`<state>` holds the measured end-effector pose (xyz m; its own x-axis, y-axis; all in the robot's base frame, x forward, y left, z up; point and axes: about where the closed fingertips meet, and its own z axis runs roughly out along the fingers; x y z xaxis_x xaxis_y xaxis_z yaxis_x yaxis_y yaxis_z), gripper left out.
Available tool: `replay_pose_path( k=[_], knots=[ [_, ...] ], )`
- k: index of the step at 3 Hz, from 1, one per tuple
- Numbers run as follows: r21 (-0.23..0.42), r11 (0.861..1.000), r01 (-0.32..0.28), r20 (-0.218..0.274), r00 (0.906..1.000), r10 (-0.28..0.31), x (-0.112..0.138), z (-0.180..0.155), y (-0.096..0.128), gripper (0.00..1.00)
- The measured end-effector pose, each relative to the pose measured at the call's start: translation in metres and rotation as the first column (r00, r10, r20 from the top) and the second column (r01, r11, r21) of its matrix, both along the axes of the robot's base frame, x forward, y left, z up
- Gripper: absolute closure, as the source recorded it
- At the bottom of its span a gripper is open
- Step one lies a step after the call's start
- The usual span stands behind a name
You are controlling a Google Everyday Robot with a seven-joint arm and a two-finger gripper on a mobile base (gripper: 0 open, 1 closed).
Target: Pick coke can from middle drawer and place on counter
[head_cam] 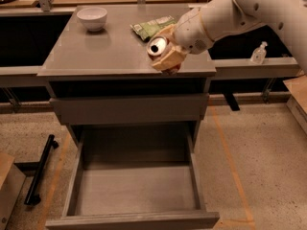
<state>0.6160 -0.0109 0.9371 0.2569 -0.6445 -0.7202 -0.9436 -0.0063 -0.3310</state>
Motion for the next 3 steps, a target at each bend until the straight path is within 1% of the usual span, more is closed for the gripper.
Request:
replay_pose_path(
  k=[1, 2, 3],
  knots=[
    [0.111, 0.991, 0.069, 0.022, 0.9972, -0.072, 0.031, 0.013, -0.015, 1.0],
    [0.198, 0.971, 0.132, -0.016, 0.9912, -0.131, 0.066, 0.01, -0.03, 1.0],
    [0.253, 0.951, 0.179, -0.063, 0.9837, -0.168, 0.099, 0.003, -0.041, 1.0]
  ],
)
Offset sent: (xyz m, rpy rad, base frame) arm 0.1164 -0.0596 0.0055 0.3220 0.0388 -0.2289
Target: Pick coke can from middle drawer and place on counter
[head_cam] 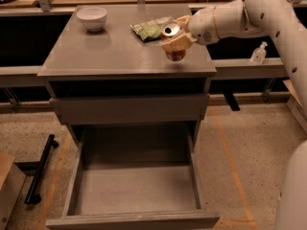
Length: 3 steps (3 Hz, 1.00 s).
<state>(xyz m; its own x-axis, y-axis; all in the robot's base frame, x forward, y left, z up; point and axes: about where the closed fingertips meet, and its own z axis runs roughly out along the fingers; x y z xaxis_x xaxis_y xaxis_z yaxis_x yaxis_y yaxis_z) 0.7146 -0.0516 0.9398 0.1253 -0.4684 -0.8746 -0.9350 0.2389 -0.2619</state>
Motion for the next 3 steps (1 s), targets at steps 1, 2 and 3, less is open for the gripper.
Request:
replay_pose_path(
  k=[1, 2, 3],
  knots=[
    [0.044, 0.999, 0.029, -0.037, 0.9989, -0.028, 0.028, -0.006, -0.007, 0.83],
    [0.08, 0.996, 0.03, -0.048, 0.9985, -0.026, 0.048, -0.013, -0.008, 0.59],
    [0.112, 0.993, 0.024, -0.041, 0.999, -0.019, 0.065, -0.02, -0.008, 0.36]
  ],
)
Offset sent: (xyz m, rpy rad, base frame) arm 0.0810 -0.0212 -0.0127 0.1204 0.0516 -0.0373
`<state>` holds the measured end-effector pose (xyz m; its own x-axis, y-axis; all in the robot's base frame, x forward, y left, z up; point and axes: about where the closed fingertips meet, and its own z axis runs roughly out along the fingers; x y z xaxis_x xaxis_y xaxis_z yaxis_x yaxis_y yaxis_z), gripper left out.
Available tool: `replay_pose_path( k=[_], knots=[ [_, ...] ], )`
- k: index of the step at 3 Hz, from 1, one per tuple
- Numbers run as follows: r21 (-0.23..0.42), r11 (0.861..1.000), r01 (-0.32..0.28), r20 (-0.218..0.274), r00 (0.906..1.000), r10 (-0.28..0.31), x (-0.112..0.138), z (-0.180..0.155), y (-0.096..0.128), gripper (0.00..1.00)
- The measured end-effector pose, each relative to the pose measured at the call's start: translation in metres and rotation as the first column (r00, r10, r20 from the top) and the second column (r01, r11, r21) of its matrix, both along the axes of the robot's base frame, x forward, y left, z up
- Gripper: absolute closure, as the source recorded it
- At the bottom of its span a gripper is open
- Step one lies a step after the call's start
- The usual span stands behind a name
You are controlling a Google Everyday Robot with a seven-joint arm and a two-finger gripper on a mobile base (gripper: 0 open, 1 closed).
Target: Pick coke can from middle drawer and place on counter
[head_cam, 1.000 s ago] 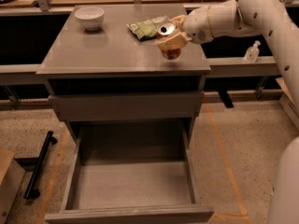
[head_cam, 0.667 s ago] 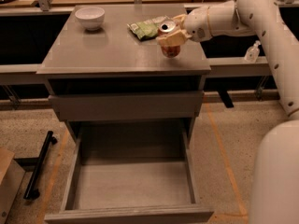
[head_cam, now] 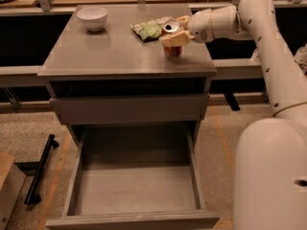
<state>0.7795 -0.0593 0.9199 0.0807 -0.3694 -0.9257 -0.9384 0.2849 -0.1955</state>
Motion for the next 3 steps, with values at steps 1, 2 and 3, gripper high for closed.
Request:
replay_pose_path(
  k=[1, 2, 3],
  knots=[
    [0.01, 1.0, 0.003, 0.002, 1.0, -0.003, 0.012, -0.0032, 0.0015, 0.13],
    [0.012, 1.0, 0.001, 0.004, 1.0, -0.001, 0.013, -0.0023, 0.0032, 0.0],
    [0.012, 1.0, 0.001, 0.004, 1.0, -0.001, 0.013, -0.0024, 0.0033, 0.0]
  ],
)
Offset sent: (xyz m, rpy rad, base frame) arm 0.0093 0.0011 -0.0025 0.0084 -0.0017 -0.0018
